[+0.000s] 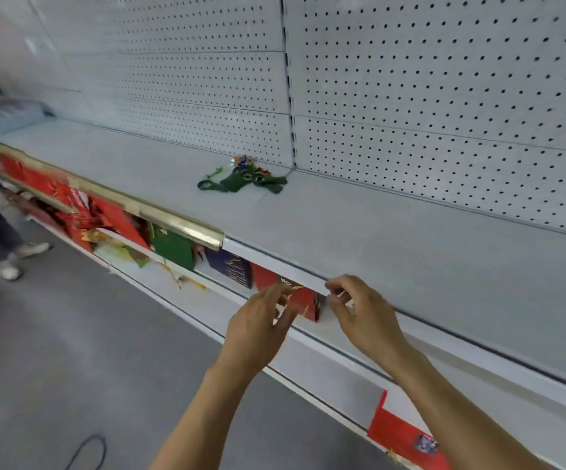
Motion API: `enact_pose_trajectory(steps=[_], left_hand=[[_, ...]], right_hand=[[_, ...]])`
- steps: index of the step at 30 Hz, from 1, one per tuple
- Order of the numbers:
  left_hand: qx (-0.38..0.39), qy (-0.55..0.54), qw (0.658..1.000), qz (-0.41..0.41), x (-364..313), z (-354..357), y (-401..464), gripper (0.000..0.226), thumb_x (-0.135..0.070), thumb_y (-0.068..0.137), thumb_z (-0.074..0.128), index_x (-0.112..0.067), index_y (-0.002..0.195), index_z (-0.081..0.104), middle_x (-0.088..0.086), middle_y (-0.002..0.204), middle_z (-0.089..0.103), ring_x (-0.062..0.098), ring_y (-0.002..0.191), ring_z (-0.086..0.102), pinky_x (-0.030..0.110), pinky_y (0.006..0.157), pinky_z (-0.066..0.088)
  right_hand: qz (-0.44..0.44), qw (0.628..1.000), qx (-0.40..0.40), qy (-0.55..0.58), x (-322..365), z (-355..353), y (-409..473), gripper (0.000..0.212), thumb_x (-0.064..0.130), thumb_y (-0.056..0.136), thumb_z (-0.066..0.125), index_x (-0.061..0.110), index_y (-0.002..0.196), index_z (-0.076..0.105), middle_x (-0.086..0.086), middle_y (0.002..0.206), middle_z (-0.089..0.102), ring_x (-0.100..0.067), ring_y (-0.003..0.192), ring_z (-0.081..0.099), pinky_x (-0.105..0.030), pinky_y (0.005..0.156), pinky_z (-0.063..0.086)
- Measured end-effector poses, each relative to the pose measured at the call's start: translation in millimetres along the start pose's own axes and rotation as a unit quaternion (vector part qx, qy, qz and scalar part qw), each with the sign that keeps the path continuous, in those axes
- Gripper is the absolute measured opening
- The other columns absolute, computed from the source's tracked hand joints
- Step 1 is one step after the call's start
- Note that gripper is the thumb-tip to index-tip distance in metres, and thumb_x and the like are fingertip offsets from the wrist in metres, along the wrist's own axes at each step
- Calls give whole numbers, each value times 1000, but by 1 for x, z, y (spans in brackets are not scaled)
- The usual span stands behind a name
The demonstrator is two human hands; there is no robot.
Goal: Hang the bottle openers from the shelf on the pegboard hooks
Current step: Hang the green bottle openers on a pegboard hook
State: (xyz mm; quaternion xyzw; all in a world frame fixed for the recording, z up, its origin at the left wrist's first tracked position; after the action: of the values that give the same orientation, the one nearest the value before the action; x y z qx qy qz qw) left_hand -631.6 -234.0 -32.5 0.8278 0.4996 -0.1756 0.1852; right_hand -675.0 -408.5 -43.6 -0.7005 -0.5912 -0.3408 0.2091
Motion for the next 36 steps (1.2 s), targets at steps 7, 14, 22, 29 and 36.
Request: enact_pose_trajectory(steps=[7, 14, 22, 29, 36], left_hand=[[-12, -35, 999, -34, 73, -25, 87, 29, -40, 96, 53, -28, 122, 55, -12, 110, 65, 3, 89, 60, 26, 80, 55], [4, -76, 995, -64, 139, -45, 209, 30, -39, 96, 54, -25, 123, 56, -9, 111, 62, 7, 90, 59, 20, 76, 48], [40, 134, 990, -8, 193, -13, 359, 42, -34, 97, 48, -19, 136, 45, 2, 137, 43, 22, 123, 42, 36, 97, 41], [26, 197, 978, -64, 220, 2, 422, 51, -49, 93, 51, -15, 130, 45, 7, 126, 46, 26, 116, 43, 38, 92, 42], [58, 233, 970, -44, 210, -3, 438, 34, -37, 93, 53, -10, 112, 51, 8, 110, 56, 26, 100, 58, 31, 70, 40]], right_hand=[[-9, 1000, 22, -15, 29, 37, 116, 18, 30, 95, 54, 27, 113, 59, 15, 109, 62, -3, 95, 59, -32, 86, 50], [2, 999, 43, -29, 31, 77, 257, 23, 30, 96, 53, 24, 117, 59, 8, 116, 61, -8, 103, 57, -32, 89, 49], [10, 993, 31, -111, 10, 108, 397, 27, 24, 94, 55, 18, 121, 58, 0, 123, 54, -19, 116, 45, -37, 86, 47], [29, 963, 89, -254, -10, 133, 451, 55, 47, 87, 58, 22, 135, 45, -5, 131, 48, -26, 121, 41, -40, 91, 38], [1, 961, 62, -269, -6, 137, 446, 40, 46, 92, 52, 18, 121, 51, -3, 118, 52, -22, 111, 46, -34, 82, 43]])
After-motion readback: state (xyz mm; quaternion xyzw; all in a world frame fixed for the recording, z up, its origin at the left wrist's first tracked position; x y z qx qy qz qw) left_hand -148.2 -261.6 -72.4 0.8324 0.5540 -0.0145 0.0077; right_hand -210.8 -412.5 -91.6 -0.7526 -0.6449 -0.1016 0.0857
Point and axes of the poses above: each hand's wrist, its own y-axis towards the middle knuckle, its own z-axis out of the palm, x = y × z, the point moved 5 cm from there along y, towards the middle knuckle
